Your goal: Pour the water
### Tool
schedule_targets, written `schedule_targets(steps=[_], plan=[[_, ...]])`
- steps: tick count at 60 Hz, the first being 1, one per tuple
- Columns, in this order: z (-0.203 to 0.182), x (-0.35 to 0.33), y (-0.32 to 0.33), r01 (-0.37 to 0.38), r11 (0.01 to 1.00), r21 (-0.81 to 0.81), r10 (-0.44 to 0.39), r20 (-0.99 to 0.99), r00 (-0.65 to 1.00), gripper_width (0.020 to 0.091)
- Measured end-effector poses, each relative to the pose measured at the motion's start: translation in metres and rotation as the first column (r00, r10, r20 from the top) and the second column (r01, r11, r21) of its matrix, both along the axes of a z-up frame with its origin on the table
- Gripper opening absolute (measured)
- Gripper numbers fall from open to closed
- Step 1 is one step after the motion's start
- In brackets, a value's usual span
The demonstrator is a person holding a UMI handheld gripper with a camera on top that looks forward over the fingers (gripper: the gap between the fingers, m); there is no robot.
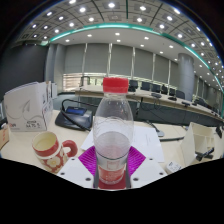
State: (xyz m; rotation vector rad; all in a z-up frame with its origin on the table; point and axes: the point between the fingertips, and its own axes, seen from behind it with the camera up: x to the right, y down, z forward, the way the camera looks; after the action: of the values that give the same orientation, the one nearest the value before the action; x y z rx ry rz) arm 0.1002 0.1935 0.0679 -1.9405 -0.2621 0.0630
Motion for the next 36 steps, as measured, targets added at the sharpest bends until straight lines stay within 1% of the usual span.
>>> schedule_targets(steps=[3, 5, 13, 15, 16, 19, 20, 23, 27, 36], plan=[[-0.004, 0.002, 0.001, 0.025, 1.0, -0.014, -0.025, -0.041, 0.999, 0.0381], [-0.004, 0.004, 0.001, 0.034, 0.999, -0.014, -0.035, -0.059, 0.998, 0.041], [-0.004, 0.005, -0.001, 0.028, 0.999, -0.027, -0.028, -0.026, 0.999, 0.0551], [-0.008, 0.005, -0.004, 0.031, 0.998, -0.052, -0.032, -0.016, 0.999, 0.0609], [-0.009, 0.005, -0.005, 0.032, 0.997, -0.065, -0.033, -0.013, 0.999, 0.0655], [-0.012, 0.008, -0.012, 0.044, 0.993, -0.106, -0.046, -0.015, 0.999, 0.0844], [-0.013, 0.009, -0.016, 0.047, 0.992, -0.119, -0.049, -0.017, 0.999, 0.0871], [-0.012, 0.013, -0.029, 0.07, 0.984, -0.162, -0.075, -0.026, 0.997, 0.0847], [-0.001, 0.016, -0.05, 0.09, 0.978, -0.188, -0.096, -0.026, 0.995, 0.0859], [0.044, 0.014, -0.112, 0.142, 0.968, -0.205, -0.144, 0.006, 0.99, 0.0861]])
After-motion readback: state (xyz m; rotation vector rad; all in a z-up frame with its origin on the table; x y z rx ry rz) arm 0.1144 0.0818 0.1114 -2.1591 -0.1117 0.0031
